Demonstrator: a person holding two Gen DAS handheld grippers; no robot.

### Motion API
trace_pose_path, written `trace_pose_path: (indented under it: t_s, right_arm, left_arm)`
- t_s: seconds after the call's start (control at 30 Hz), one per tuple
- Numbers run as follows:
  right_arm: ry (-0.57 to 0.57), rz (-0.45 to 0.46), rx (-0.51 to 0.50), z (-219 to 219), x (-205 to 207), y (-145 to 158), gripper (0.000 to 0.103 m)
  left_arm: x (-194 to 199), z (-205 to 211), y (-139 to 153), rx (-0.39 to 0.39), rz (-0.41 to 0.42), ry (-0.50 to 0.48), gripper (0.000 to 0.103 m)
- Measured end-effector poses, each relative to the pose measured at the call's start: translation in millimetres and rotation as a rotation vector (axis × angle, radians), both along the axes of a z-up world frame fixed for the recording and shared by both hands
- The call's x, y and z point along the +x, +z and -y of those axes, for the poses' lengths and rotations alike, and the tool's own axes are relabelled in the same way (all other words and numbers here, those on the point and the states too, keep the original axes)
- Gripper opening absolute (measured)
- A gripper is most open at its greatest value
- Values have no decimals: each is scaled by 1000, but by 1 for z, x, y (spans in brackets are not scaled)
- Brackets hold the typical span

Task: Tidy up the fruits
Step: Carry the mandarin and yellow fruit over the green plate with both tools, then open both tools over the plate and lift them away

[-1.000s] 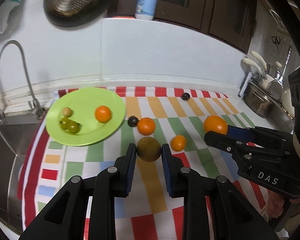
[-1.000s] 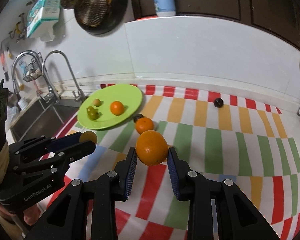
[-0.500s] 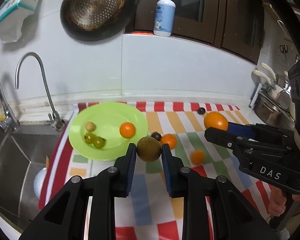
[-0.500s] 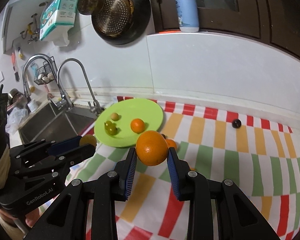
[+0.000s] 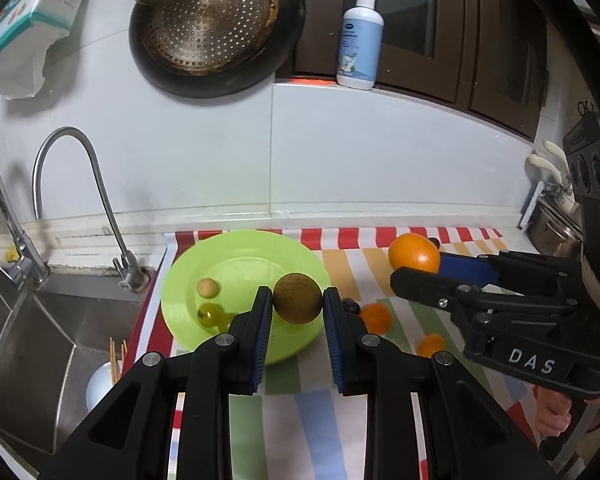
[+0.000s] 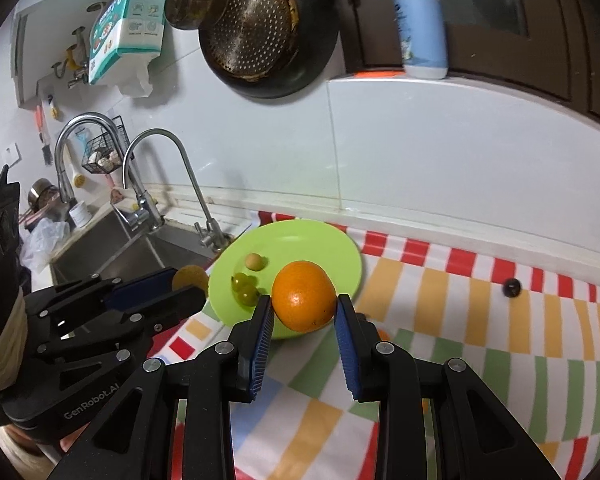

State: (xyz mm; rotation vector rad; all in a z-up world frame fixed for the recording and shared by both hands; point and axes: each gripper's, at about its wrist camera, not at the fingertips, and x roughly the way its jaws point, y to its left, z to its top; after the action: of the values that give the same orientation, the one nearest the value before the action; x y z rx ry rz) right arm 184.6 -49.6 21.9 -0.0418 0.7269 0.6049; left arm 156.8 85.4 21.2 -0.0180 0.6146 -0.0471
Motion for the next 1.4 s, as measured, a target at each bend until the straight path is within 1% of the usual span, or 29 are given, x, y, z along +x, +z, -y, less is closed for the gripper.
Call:
trace_pose_path:
  t_s: [0.17, 0.4, 0.5, 0.83, 1.07, 1.23, 1.3, 1.33, 1.4]
  right_arm:
    - [17, -12, -30, -18, 21, -5, 32]
    - [37, -40, -74, -40, 56, -16, 32]
    - [42, -50, -90, -48, 69, -24, 32]
    - [66, -126, -136, -72, 112, -58, 32]
    - [72, -169, -141, -81, 132, -74, 32]
    - [71, -189, -129, -82, 138, -78, 32]
    - [69, -195, -124, -81, 139, -78, 34]
    - [66, -192, -118, -80, 139, -77, 38]
    - [59, -179, -116, -78, 136, -74, 38]
  left_arm:
    - [19, -12, -3, 13, -15, 14, 26]
    - [50, -30, -16, 32, -50, 29, 26]
    - [63, -36, -24, 28, -65, 28, 26]
    - [101, -53, -53, 27, -132, 32, 26]
    - [117, -58, -67, 6, -170, 27, 26]
    - [120, -57, -69, 3, -185, 23, 27]
    - [120, -57, -68, 15, -181, 28, 28]
    - [119, -57, -66, 19, -177, 34, 29]
    - [117, -59, -64, 18, -177, 42, 29]
